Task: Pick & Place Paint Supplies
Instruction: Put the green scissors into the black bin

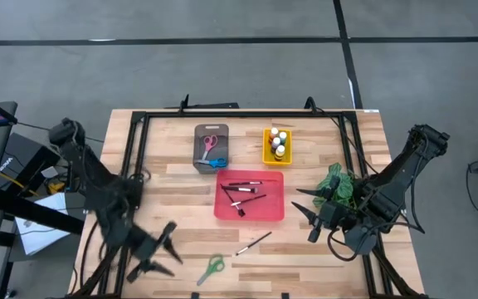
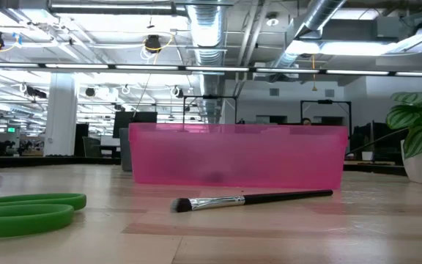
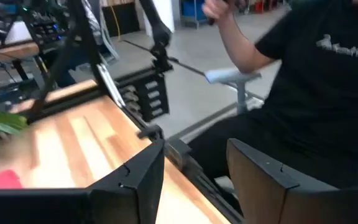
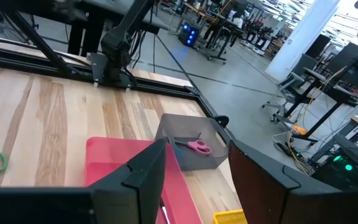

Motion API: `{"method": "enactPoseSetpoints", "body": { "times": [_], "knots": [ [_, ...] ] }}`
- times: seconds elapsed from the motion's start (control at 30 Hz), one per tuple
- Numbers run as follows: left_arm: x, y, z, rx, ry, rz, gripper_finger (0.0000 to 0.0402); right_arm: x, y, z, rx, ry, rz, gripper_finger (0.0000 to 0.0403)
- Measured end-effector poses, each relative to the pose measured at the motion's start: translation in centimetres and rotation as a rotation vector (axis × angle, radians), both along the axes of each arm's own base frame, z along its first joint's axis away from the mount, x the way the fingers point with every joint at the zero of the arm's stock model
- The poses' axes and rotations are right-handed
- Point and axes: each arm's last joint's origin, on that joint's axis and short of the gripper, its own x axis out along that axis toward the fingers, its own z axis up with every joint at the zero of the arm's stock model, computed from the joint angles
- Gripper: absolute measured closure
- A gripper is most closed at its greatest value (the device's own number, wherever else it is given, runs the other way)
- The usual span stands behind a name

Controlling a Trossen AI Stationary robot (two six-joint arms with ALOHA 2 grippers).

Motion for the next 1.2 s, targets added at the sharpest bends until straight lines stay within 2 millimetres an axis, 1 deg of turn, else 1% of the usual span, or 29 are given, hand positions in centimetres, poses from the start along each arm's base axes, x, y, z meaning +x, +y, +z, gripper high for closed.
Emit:
{"method": "enactPoseSetpoints", "body": {
  "times": [0.1,0.17,0.23,0.37,0.47,0.63,0.73,0.8,0.93,1.07,1.2],
  "knots": [
    [-0.8,-2.6,-1.1,0.022,-0.017,0.015,0.0244,0.0,0.0,0.1,0.009,-0.007,0.000,0.0233],
    [-1.2,-4.1,-1.5,0.066,-0.054,0.033,0.0249,0.1,0.1,0.2,0.022,-0.018,0.001,0.0233],
    [-1.1,-5.5,-1.5,0.109,-0.094,0.066,0.0251,0.1,0.1,0.2,0.031,-0.025,0.002,0.0233],
    [-0.8,-7.5,-1.2,0.128,-0.101,0.186,0.0250,0.2,0.2,0.3,0.038,-0.032,0.002,0.0233],
    [-0.6,-8.3,-0.7,0.164,-0.109,0.298,0.0246,0.2,0.2,0.3,0.038,-0.032,0.002,0.0233],
    [0.0,-8.4,0.0,0.185,-0.088,0.489,0.0241,0.1,0.2,0.3,0.040,-0.031,0.005,0.0233],
    [1.0,-8.2,-0.2,0.204,-0.045,0.537,0.0241,0.2,0.2,0.3,0.041,-0.030,0.007,0.0233],
    [1.7,-8.2,-0.5,0.216,-0.005,0.538,0.0241,0.2,0.2,0.3,0.044,-0.026,0.014,0.0233],
    [2.9,-8.2,-1.2,0.226,0.083,0.468,0.0241,0.2,0.2,0.3,0.050,-0.024,0.022,0.0233],
    [3.2,-8.0,-1.9,0.258,0.130,0.442,0.0241,0.2,0.3,0.3,0.056,-0.029,0.022,0.0233],
    [3.7,-7.3,-2.6,0.247,0.215,0.451,0.0241,0.2,0.3,0.4,0.059,-0.031,0.023,0.0233]
  ]
}}
